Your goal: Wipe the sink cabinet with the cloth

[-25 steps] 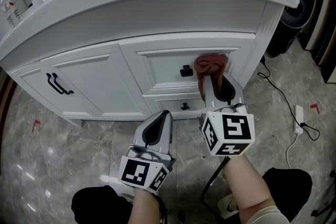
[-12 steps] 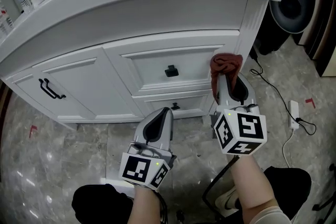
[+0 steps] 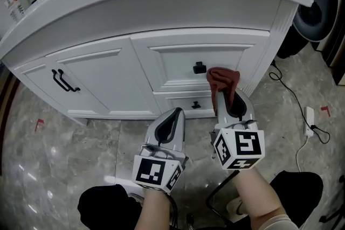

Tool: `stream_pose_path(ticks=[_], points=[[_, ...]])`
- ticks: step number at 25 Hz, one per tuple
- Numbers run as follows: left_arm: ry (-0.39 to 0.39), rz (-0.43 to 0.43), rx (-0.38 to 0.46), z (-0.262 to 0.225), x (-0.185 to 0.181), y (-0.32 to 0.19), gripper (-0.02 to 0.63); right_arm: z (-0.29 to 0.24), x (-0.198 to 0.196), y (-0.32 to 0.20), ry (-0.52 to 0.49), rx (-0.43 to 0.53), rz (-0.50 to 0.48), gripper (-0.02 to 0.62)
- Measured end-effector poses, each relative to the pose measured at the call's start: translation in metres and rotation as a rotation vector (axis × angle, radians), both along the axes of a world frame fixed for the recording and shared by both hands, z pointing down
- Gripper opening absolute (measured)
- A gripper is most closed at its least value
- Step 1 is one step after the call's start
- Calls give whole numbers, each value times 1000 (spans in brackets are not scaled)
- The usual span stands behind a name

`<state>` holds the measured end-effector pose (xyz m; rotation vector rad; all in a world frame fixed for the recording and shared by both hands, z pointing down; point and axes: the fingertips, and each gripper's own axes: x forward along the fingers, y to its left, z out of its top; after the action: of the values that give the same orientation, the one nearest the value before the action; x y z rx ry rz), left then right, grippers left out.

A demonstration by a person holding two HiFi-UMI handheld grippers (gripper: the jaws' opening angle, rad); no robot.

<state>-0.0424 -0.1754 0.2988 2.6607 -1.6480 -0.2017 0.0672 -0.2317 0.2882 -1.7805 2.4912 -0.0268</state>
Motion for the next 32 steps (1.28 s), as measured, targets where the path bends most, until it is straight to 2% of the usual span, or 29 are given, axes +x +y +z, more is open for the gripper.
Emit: stream_pose_path(ticks=[5,9,13,21,29,32], points=[[-22,-134,28,-2,-50,4,0,22,-86,4,1,-31,-144,83],[-21,-145,3,3,-80,6,0,23,-138,-1,-6,-34,-232,83],[-17,-165,-13,9,-105,5,0,27,-165,-8,-11,-51,-261,83],[-19,-175,2,5,-114,-2,0,28,-163,-15,22,-27,-235,84],[-33,-111,6,4,-82,-7,0,23,-116,-25,-6,-24,-165,86],[-28,-108,2,7,-72,-9,0,23,-101,-26,11,-16,-142,86]])
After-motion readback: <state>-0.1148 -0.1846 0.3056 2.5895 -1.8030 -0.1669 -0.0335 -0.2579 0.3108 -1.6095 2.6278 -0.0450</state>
